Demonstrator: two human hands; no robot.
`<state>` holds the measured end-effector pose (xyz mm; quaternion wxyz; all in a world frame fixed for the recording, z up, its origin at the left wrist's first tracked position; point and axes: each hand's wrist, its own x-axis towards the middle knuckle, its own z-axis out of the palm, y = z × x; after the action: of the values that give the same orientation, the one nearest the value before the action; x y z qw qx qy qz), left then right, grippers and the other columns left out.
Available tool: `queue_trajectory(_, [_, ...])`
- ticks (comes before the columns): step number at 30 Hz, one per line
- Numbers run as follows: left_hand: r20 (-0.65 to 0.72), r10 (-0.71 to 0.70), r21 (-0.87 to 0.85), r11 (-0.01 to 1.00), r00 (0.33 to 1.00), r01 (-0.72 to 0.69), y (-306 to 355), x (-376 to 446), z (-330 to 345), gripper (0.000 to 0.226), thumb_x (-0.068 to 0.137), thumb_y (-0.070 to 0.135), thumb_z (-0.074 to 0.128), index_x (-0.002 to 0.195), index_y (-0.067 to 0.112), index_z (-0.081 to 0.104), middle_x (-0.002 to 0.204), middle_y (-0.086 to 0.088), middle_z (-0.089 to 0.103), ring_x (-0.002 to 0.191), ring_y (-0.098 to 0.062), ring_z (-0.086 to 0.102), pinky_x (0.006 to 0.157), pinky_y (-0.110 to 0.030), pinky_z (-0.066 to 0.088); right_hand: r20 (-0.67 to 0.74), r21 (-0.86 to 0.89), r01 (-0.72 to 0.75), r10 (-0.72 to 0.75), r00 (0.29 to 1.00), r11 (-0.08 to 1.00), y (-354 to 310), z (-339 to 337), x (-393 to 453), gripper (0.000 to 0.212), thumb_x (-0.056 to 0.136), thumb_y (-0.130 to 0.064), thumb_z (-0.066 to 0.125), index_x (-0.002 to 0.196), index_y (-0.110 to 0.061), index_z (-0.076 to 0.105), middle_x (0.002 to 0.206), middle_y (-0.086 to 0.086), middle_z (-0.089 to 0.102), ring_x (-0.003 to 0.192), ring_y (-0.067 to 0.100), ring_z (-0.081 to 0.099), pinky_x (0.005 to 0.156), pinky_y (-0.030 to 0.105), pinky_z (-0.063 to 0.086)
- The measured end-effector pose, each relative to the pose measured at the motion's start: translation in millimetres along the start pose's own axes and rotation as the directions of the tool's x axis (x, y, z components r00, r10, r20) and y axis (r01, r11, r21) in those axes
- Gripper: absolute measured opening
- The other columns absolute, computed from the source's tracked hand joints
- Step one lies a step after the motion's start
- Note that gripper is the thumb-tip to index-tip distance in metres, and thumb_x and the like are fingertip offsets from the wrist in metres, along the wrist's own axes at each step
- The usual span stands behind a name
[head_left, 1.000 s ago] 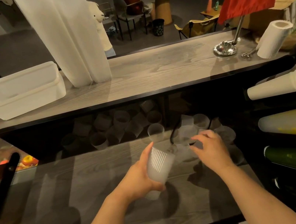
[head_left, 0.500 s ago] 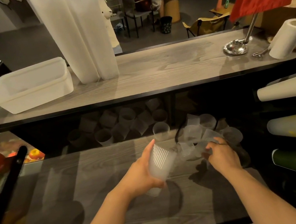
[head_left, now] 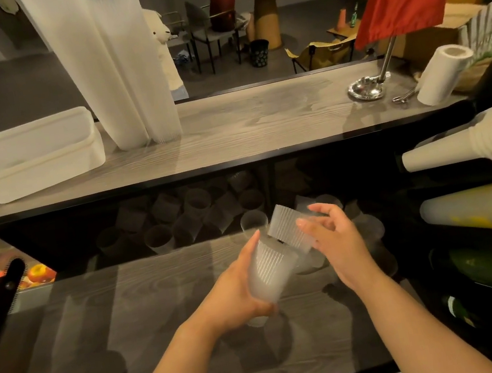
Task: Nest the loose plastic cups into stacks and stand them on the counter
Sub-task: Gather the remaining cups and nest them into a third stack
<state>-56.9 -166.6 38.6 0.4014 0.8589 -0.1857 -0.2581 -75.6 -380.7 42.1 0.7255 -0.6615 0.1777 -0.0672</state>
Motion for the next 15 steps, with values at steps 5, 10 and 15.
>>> queue_trajectory(5, [0.009,0.034,0.005,0.999,0.999,-0.034,6,3,-1,0.129,0.065,0.021,0.087,0.143,0.071,-0.003,0.135,0.025,0.041,0.116,-0.004,0.05,0.094,-0.031,0.053,0.055,-0.046,-0.002,0.005,0.998,0.999,4,5,-1,0.035,0.086,-0.031,0.071,0.117,-0.031,0.056,0.108,0.002,0.068,0.1,0.017,0.067,0.093,0.043,0.055])
queue_trajectory(10, [0.017,0.045,-0.01,0.999,0.999,-0.045,8,5,1,0.13,0.068,0.021,0.086,0.139,0.075,-0.009,0.129,0.035,0.036,0.112,0.001,0.049,0.083,-0.02,0.051,0.053,-0.066,0.01,-0.007,0.999,0.998,6,6,3,0.04,0.085,-0.041,0.07,0.121,-0.025,0.062,0.113,-0.003,0.068,0.106,0.014,0.065,0.092,0.039,0.056])
queue_trajectory(15, [-0.003,0.025,-0.012,1.0,1.0,-0.025,11,9,4,0.13,0.071,0.024,0.086,0.14,0.072,-0.013,0.125,0.029,0.039,0.106,-0.004,0.053,0.076,-0.019,0.051,0.039,-0.145,0.014,-0.008,0.999,0.989,13,8,1,0.076,0.07,-0.062,0.068,0.132,-0.02,0.059,0.119,-0.007,0.067,0.111,0.009,0.062,0.096,0.036,0.054])
